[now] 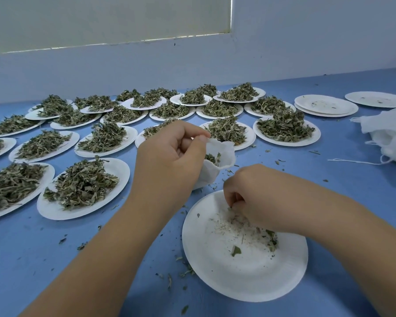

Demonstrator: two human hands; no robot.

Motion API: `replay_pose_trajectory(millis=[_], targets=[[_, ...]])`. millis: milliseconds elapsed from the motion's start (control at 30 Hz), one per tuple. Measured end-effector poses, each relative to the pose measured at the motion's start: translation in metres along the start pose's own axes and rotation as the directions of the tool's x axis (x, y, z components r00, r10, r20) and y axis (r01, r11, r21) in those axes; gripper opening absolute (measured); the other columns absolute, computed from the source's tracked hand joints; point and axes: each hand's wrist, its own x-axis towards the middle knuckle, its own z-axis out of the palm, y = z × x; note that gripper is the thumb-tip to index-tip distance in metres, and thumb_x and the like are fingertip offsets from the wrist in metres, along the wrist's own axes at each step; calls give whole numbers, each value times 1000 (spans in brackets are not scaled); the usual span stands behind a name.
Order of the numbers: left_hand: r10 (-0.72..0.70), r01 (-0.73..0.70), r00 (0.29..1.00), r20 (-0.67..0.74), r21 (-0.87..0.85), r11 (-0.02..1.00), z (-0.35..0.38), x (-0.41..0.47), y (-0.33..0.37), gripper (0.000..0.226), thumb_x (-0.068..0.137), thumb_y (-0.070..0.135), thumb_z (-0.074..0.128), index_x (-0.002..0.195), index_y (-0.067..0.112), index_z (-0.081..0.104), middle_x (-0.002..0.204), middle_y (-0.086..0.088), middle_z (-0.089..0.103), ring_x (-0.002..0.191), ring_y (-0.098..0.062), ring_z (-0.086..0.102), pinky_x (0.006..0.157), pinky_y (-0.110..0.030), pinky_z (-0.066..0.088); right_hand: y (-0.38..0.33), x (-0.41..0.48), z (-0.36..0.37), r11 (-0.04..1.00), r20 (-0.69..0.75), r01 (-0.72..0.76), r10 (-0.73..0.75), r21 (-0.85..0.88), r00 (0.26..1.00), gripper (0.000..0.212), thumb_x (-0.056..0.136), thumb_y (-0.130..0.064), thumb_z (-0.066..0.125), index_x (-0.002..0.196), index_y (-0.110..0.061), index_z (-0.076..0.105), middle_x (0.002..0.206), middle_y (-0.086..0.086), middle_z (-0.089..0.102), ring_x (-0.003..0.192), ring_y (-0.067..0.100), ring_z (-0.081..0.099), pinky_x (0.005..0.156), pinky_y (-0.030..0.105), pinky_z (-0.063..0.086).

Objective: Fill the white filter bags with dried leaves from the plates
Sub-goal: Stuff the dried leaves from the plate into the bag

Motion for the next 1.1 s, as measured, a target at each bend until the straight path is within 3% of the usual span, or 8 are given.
replay_pose_trajectory(millis=[200, 300, 567, 733, 800, 900, 1033, 1100], targets=[[4, -4, 1000, -3, 7, 1000, 0, 0, 1, 17, 92, 10, 59, 85, 20, 71, 56, -2, 49, 48, -4, 40, 47, -11, 32, 3, -1, -1, 1000, 2, 29, -29, 7, 1000, 18, 93, -16, 55, 83, -31, 52, 86, -12, 49, 68, 3, 44, 54, 14, 35], [7, -7, 1000, -1, 11, 1000, 0, 0, 1, 18, 92, 10, 59, 84, 20, 71, 56, -3, 49, 48, -4, 40, 47, -10, 32, 3, -2, -3, 1000, 1, 24, -24, 15, 1000, 19, 92, -15, 55, 85, -33, 55, 84, -13, 51, 75, 7, 53, 56, 15, 38], [3, -3, 1000, -2, 16, 1000, 0, -1, 1, 17, 92, 12, 59, 84, 22, 71, 58, -2, 52, 49, -3, 40, 48, -9, 32, 2, 0, -2, 998, -61, 39, -35, 51, 997, 15, 84, -20, 60, 74, -29, 55, 71, -13, 49, 58, 2, 45, 45, 16, 28], [-14, 14, 1000, -11, 7, 1000, 1, -1, 1, 18, 92, 12, 59, 84, 23, 70, 58, -1, 53, 48, -2, 40, 47, -9, 32, 14, 0, -7, 982, -38, 31, -24, 188, 999, 7, 76, -21, 67, 77, -28, 65, 69, -12, 61, 59, 3, 55, 49, 16, 41], [-16, 16, 1000, -12, 4, 1000, 0, -1, 1, 18, 92, 12, 59, 84, 23, 70, 57, 0, 52, 47, -2, 40, 46, -9, 32, 25, -2, -18, 913, -23, 42, -35, 405, 999, 11, 75, -15, 69, 75, -26, 68, 68, -10, 66, 60, 6, 62, 55, 20, 51], [-15, 15, 1000, -11, 3, 1000, 1, -2, 2, 17, 92, 12, 60, 83, 23, 70, 56, 6, 51, 47, -2, 41, 46, -10, 32, 38, -9, -32, 749, -114, 152, -103, 645, 988, 18, 75, -3, 67, 73, -20, 69, 63, -4, 65, 56, 9, 62, 56, 18, 49], [-1, 1, 1000, 4, -7, 1000, 4, -3, 4, 19, 91, 10, 60, 81, 23, 70, 58, -3, 52, 48, -3, 41, 47, -9, 32, 34, -13, -36, 573, -303, 312, -115, 758, 946, 20, 77, 1, 69, 72, -18, 70, 63, -4, 64, 56, 10, 61, 57, 17, 49], [0, 0, 1000, 15, -12, 1000, 6, -4, 5, 18, 91, 9, 61, 82, 22, 70, 54, 4, 50, 48, -2, 41, 46, -8, 31, 28, -12, -35, 547, -402, 365, -56, 753, 914, 16, 77, -1, 71, 74, -17, 70, 64, -4, 66, 56, 10, 61, 57, 19, 50]])
